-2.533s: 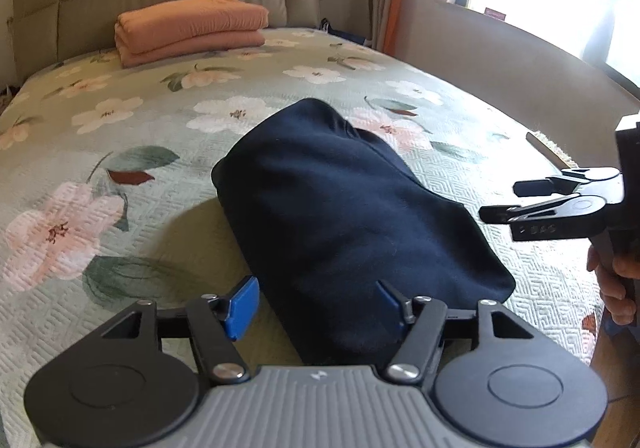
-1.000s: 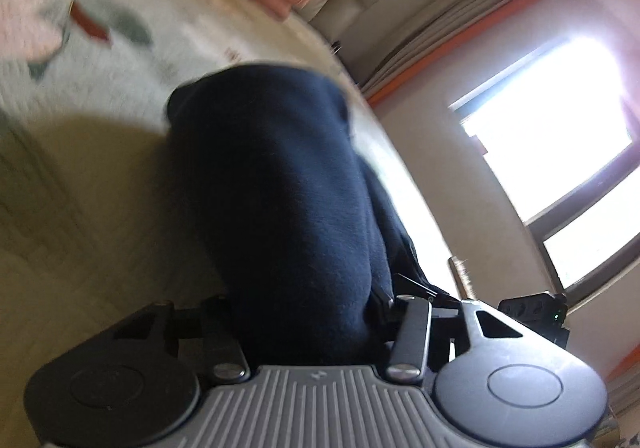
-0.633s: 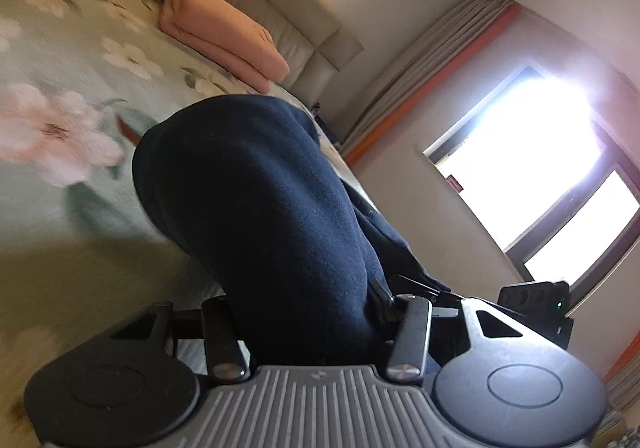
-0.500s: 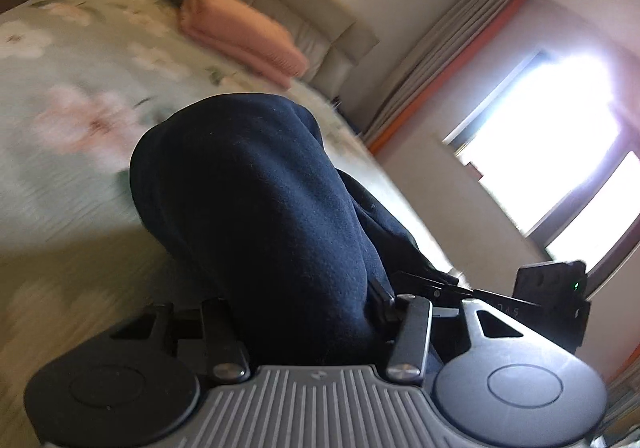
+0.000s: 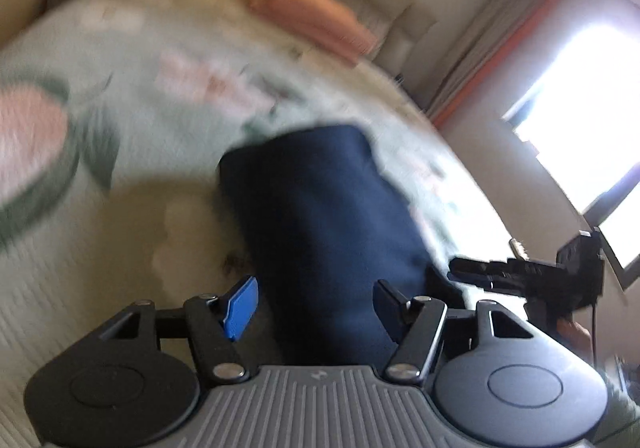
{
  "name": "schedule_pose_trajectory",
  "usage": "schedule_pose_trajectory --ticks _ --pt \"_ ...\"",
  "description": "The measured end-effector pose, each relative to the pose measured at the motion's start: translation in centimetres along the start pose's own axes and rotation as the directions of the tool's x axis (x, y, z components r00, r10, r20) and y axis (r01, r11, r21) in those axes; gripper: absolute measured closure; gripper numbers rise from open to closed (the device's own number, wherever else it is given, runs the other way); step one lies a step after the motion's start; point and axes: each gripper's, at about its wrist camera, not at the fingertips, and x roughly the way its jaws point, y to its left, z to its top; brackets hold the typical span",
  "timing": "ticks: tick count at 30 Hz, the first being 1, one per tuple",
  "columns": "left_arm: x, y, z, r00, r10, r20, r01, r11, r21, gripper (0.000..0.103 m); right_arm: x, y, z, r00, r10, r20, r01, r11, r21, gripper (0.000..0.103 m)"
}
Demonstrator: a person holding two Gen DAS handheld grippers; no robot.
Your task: Fold large clothes
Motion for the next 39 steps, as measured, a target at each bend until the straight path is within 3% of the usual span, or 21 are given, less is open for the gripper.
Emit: schedule_pose_trajectory --ticks 3,6,9,10,11,13,14,16,17,20,25,27,29,32,36,38,39 --pt "-0.2 -2.5 1.3 0.993 -0.108 0.042 0.106 0.993 0.052 0.038 -0.3 3.4 2.5 0.996 0.004 0.088 0.003 0.997 -0.08 0.023" --pt "2.8 -4.1 0.4 0.977 -0.212 -0.017 0.213 0.975 0.069 0.044 3.3 7.9 4.5 0.996 -0.004 0.089 0.02 0.983 -0.185 0.024" --pt "7.1 -3.9 -1.7 0.969 -0.199 -0.148 0.208 0.977 0.051 0.053 9.6 11.0 5.2 0.999 -0.043 0.02 0.047 0.97 -0.239 0.053" --pt "7.3 -3.7 -2.6 0.972 -0.186 -0.141 0.196 0.979 0.061 0.053 12.1 11.4 5.4 0.998 -0.056 -0.019 0.05 0.969 -0.242 0.066" --pt "6.8 -3.6 -3.4 0.974 -0.192 -0.118 0.202 0.976 0.079 0.053 14.1 11.7 5.5 0.997 -0.072 -0.029 0.063 0.968 -0.244 0.069" --pt "5.2 -2.9 -4.2 0.967 -0.228 -0.115 0.233 0.972 0.034 0.053 17.1 11.0 5.3 0.989 -0.144 -0.015 0.136 0.957 -0.255 0.069" --pt "4.4 -2.3 -4.4 0.96 -0.253 -0.117 0.254 0.967 -0.004 0.053 18.1 10.2 5.1 0.986 -0.169 0.006 0.165 0.956 -0.241 0.057" --pt "3.5 -1.3 -5.0 0.95 -0.282 -0.134 0.278 0.96 -0.044 0.053 18.5 8.6 5.4 0.986 -0.164 0.03 0.167 0.969 -0.18 0.055" --pt "3.0 -1.3 -5.5 0.95 -0.281 -0.137 0.278 0.96 -0.045 0.053 18.4 8.1 5.7 0.985 -0.169 0.028 0.171 0.974 -0.15 0.061" --pt "2.8 -0.5 -5.7 0.956 -0.266 -0.123 0.262 0.964 -0.045 0.053 15.4 7.9 5.5 0.965 -0.255 0.053 0.26 0.957 -0.125 0.062" --pt "4.0 -1.4 -5.0 0.966 -0.23 -0.114 0.225 0.973 -0.059 0.053 6.1 8.9 0.4 0.979 -0.198 0.059 0.206 0.957 -0.203 0.061" --pt "3.8 -1.8 -5.4 0.974 -0.193 -0.122 0.191 0.981 -0.025 0.055 4.5 8.9 -3.1 0.975 -0.22 -0.01 0.212 0.947 -0.243 0.061" --pt "3.3 -2.4 -5.9 0.981 -0.146 -0.129 0.148 0.989 0.003 0.057 3.8 8.5 -6.5 0.96 -0.27 -0.074 0.238 0.927 -0.29 0.076" --pt "2.8 -3.4 -6.0 0.987 -0.082 -0.139 0.084 0.996 0.003 0.058 2.8 7.2 -10.1 0.931 -0.347 -0.111 0.304 0.908 -0.287 0.077" --pt "0.7 -5.1 -6.3 0.989 0.046 -0.143 -0.039 0.998 0.055 0.058 -0.3 7.0 -11.6 0.911 -0.398 -0.109 0.363 0.898 -0.249 0.077" --pt "-1.6 -6.8 -6.4 0.99 0.104 -0.091 -0.095 0.991 0.094 0.058 -2.4 8.1 -11.3 0.919 -0.38 -0.106 0.348 0.907 -0.238 0.075" --pt "-3.0 -7.7 -6.3 0.994 0.09 -0.054 -0.084 0.991 0.104 0.056 -3.5 8.8 -11.0 0.927 -0.363 -0.094 0.334 0.914 -0.231 0.072"
